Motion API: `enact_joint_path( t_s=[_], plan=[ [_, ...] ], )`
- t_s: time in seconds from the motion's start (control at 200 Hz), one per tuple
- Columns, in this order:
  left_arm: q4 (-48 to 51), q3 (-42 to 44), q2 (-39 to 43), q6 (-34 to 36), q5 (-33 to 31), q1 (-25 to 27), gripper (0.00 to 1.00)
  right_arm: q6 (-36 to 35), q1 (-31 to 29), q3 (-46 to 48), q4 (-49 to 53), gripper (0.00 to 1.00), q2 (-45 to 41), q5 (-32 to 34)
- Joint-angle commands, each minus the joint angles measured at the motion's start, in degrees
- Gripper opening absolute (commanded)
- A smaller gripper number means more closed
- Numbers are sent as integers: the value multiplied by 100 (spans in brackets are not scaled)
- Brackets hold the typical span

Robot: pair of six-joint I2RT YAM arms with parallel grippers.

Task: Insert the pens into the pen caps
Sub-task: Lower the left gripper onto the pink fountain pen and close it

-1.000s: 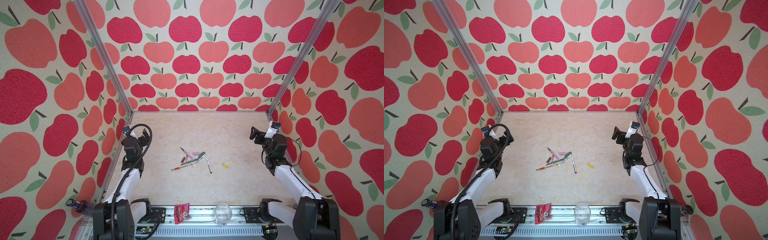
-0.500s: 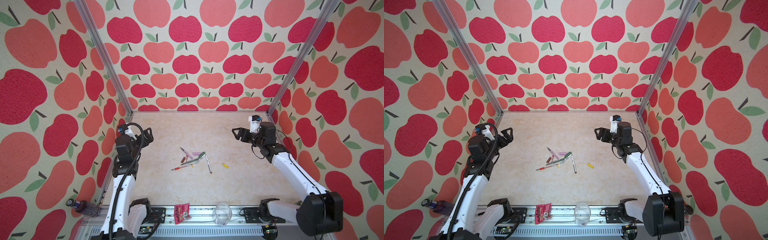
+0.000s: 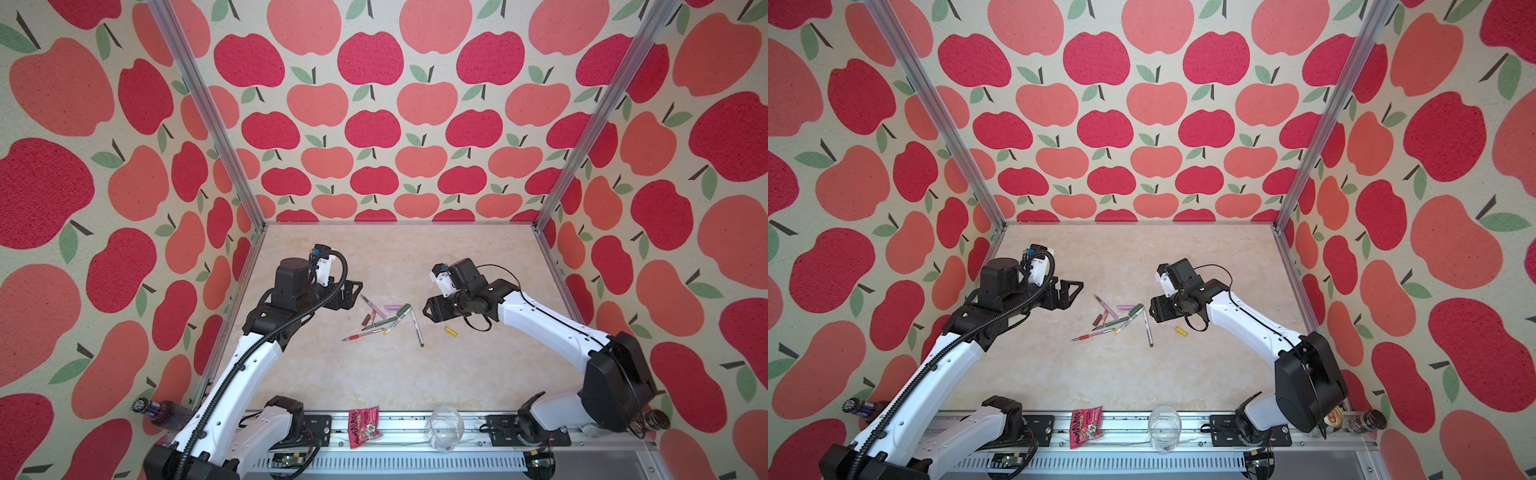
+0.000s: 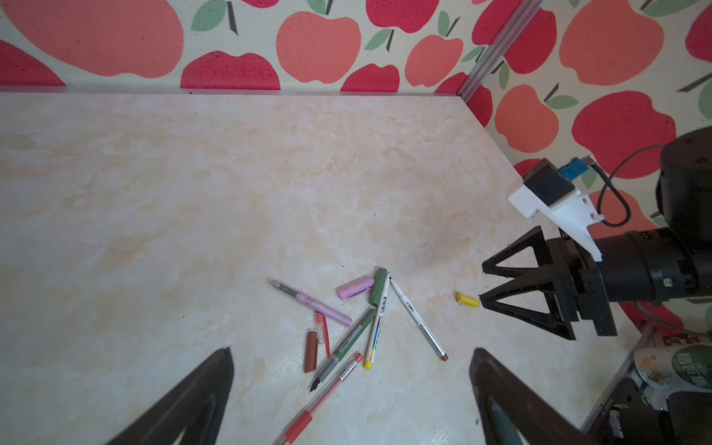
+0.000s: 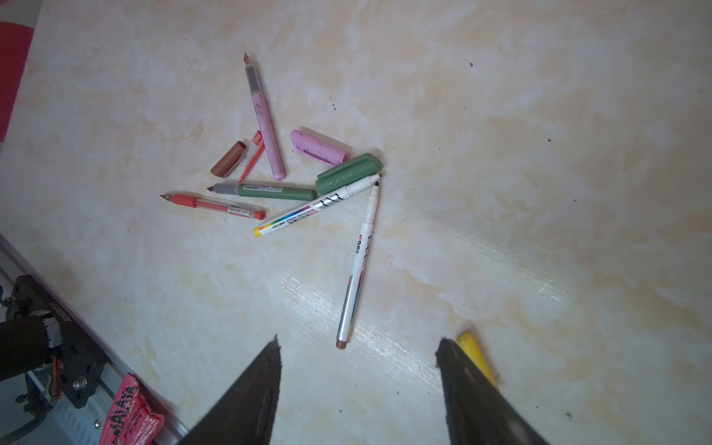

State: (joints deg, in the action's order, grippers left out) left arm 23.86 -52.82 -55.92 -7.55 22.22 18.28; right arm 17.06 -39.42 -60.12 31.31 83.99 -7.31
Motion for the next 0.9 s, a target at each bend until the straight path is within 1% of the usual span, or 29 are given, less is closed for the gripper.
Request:
enact_joint_path(
  t_s=[0.0,0.06,0.24,0.315,0.37,0.45,0.54,0.585,0.62,0.68,0.735,0.785,0.861,0.896],
  plan=[
    [-179,304,84,638,95,422,98,-202,-61,-247,417,66,121,309],
    [-342,432,108,666,88,516,99,-234,-74,-334,454,66,161,314],
    [-478,625,54,712,-112,518,99,-343,-179,-742,513,67,459,212],
    [-582,715,0,601,-243,518,100,-453,-239,-930,551,68,641,179],
    [-615,733,-80,392,-375,518,100,-517,-250,-1093,618,69,815,175],
    [-508,640,-243,-156,-763,518,100,-613,-267,-1320,672,69,1014,84],
    [-246,518,-499,-1131,-1273,503,100,-651,-277,-1501,642,69,1181,111],
    [-117,492,-612,-1643,-1340,484,98,-651,-277,-1561,625,69,1237,141],
    [-44,470,-856,-2018,-1323,483,97,-635,-277,-1589,613,69,1264,163],
    [15,433,-1109,-2522,-1215,515,92,-606,-277,-1602,565,69,1284,238],
    [134,367,-1328,-2973,-1352,619,89,-556,-277,-1570,526,69,1257,318],
    [296,252,-1550,-3303,-1504,739,88,-519,-277,-1514,473,69,1216,385],
    [588,-10,-1944,-3624,-1766,936,83,-469,-277,-1384,357,69,1119,456],
    [770,-160,-2141,-3784,-1925,1031,83,-443,-277,-1310,289,70,1069,474]
  ],
)
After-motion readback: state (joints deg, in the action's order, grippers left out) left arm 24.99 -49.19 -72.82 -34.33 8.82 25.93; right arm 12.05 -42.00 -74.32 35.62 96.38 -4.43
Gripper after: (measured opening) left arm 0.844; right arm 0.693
